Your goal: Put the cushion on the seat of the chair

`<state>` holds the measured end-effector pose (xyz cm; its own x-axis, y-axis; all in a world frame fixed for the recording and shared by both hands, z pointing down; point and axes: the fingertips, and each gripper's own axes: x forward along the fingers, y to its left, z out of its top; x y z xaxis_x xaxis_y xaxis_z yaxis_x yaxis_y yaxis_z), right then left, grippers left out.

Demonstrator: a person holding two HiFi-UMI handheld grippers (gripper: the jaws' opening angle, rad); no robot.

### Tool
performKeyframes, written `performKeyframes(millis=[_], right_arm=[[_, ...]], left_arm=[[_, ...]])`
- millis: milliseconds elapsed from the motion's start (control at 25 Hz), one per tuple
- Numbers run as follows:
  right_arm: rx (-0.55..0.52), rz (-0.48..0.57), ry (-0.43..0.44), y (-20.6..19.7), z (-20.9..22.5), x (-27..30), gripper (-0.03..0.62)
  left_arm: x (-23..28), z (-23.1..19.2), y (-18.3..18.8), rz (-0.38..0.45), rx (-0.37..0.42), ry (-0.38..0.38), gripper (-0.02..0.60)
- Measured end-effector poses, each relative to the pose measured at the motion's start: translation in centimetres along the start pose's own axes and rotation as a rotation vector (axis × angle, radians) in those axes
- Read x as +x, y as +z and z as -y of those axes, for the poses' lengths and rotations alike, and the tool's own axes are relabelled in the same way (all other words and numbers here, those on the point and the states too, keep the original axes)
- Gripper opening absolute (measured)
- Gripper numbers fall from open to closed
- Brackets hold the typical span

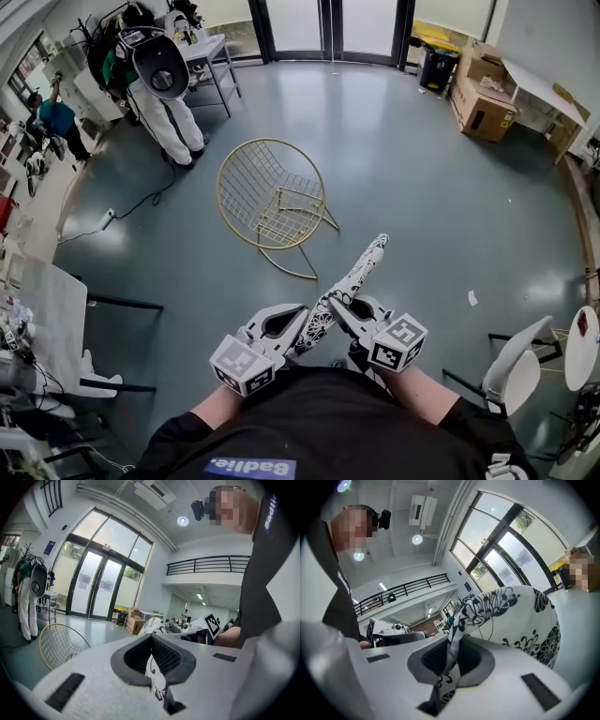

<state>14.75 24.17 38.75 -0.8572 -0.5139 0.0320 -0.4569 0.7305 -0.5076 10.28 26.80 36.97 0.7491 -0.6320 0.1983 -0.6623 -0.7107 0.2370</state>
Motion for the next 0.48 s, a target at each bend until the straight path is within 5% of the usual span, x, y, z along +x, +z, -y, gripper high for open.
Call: performKeyframes(millis=[480], right_arm=[[0.004, -0.043, -0.077, 0.9, 4.8, 4.6, 0.035]], left_arm=[[2.4, -7.1, 1.4, 0.037, -0.029, -0.039, 0.017]])
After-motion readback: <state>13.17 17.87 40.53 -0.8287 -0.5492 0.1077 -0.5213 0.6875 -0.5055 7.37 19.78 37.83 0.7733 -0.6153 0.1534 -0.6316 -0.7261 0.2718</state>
